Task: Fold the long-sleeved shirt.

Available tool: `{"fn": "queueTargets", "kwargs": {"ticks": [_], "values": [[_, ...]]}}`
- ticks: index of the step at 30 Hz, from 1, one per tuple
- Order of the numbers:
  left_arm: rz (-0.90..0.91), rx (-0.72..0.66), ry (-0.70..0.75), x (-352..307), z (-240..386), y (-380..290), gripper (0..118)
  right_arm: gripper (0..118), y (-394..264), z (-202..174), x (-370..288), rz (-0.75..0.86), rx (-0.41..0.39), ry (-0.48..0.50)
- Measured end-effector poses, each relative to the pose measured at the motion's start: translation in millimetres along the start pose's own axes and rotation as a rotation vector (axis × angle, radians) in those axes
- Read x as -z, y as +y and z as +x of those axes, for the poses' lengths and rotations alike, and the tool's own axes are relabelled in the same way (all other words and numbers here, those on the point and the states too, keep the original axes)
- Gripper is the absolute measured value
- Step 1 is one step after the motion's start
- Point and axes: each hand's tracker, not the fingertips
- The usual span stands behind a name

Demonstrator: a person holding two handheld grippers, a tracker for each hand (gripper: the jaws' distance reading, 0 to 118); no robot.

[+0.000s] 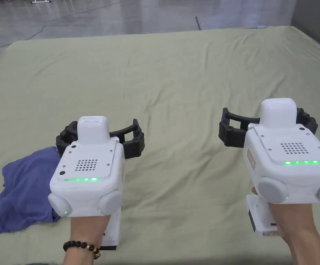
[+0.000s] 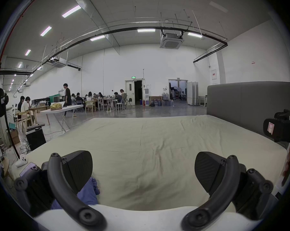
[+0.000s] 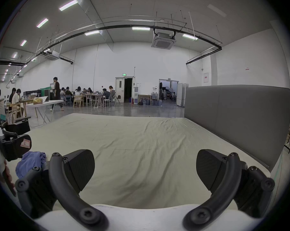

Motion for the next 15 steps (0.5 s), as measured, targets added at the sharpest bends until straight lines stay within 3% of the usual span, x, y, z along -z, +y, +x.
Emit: {"fn": "queueTargets", "kwargs": {"ticks": [15], "values": [[0.007, 0.011, 0.001, -1.7, 2.3, 0.2, 118, 118, 1.6, 2.4, -0.8, 0.003, -0.002, -0.005]]}}
